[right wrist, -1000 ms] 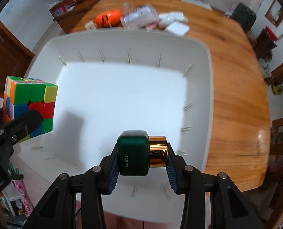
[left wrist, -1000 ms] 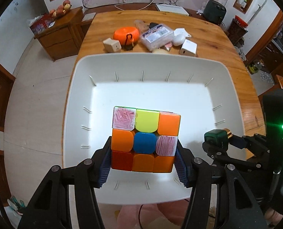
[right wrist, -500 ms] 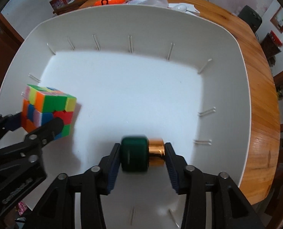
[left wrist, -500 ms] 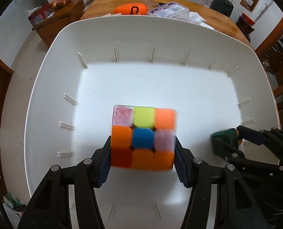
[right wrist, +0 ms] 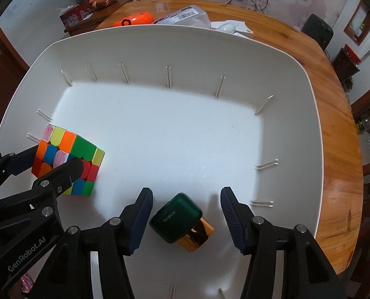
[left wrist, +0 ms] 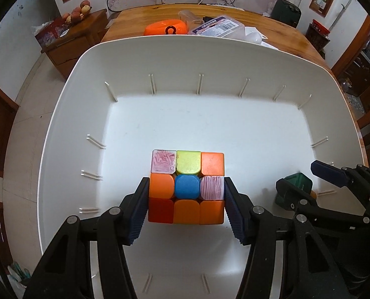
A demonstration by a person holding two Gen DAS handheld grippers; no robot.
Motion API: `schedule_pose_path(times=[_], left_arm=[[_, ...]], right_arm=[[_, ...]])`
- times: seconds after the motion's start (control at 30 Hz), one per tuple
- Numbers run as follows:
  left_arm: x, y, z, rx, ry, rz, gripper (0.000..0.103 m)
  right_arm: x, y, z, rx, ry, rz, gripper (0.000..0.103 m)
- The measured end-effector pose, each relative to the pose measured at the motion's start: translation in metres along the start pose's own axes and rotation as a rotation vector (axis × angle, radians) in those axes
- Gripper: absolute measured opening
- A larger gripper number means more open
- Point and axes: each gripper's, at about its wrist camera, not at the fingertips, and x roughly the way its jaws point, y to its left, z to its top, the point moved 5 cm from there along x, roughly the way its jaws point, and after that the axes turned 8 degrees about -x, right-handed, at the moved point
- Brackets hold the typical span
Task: Organize rigid objects
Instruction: 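Carry the cube and green bottle into the white tray and release both, then grasp the beige block with the left tool while the right tool grasps the white charger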
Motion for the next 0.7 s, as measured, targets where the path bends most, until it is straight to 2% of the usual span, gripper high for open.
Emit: schedule_pose_path(times=[0.27,0.4,0.53,0.57,0.63,0.7], left_arm=[[-0.008,-0.004,0.002,0.01,0.006,0.021,0.062],[-0.016,0.001,0.009,-0.009,-0.004,0.02,0.075],[-0.026,0.011,0.018,-0.053,-0.009,-0.016,0.095],[-0.029,0.014,0.02,-0.065,-0.008,-0.027,0.099],[-0.035,0.016,0.022,-0.068,-0.01,-0.025,0.102],[-0.045,0.013,0.025,-0.051,-0.02,-0.02,0.102]], right_arm=[[-0.005,-0.001,0.007,0.007,0.002,-0.005,0.057],[-0.013,-0.005,0.011,0.045,-0.004,0.021,0.058],[-0.02,-0.017,0.018,0.11,-0.012,0.078,0.059],[-0.022,-0.02,0.018,0.128,-0.014,0.086,0.065],[-0.029,-0.025,0.018,0.175,-0.012,0.093,0.073],[-0.038,-0.027,0.018,0.201,-0.021,0.117,0.073]])
